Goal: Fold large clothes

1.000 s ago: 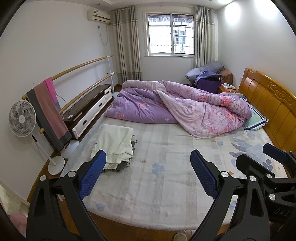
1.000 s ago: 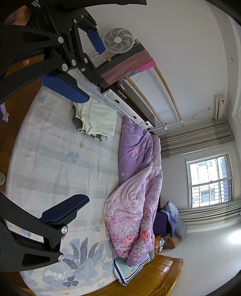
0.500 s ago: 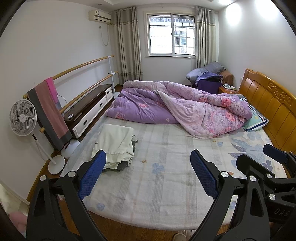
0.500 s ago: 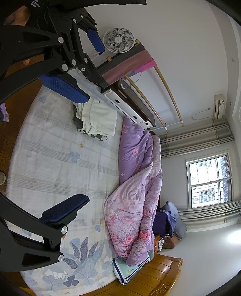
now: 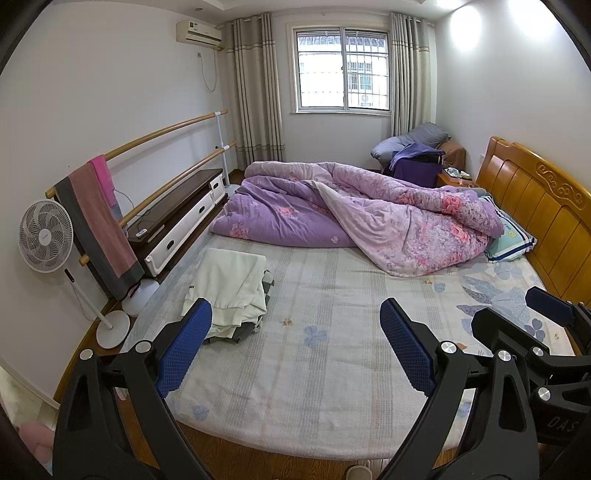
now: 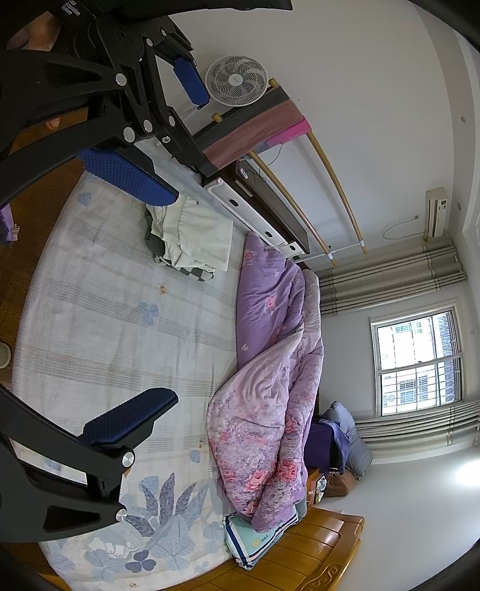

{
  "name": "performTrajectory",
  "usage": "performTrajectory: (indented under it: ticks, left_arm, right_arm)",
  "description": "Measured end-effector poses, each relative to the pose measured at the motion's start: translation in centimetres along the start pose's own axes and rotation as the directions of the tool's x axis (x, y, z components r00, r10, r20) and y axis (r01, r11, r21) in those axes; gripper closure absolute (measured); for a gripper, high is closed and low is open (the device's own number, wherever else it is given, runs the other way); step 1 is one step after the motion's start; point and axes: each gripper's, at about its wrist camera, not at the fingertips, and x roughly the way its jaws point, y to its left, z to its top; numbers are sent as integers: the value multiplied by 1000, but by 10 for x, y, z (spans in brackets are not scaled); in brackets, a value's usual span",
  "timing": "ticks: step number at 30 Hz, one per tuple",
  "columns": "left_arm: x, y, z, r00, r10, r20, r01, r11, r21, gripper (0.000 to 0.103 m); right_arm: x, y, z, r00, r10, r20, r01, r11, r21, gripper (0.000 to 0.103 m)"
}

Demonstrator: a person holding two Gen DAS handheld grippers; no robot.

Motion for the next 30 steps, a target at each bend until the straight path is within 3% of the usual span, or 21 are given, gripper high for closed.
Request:
performTrajectory:
  ticks: [30]
  left_arm:
    - [12, 5, 12, 1000, -9, 2, 9, 1000, 4, 10]
  right_arm:
    - [7, -5, 3, 1000, 11, -11, -10, 1000, 7, 8]
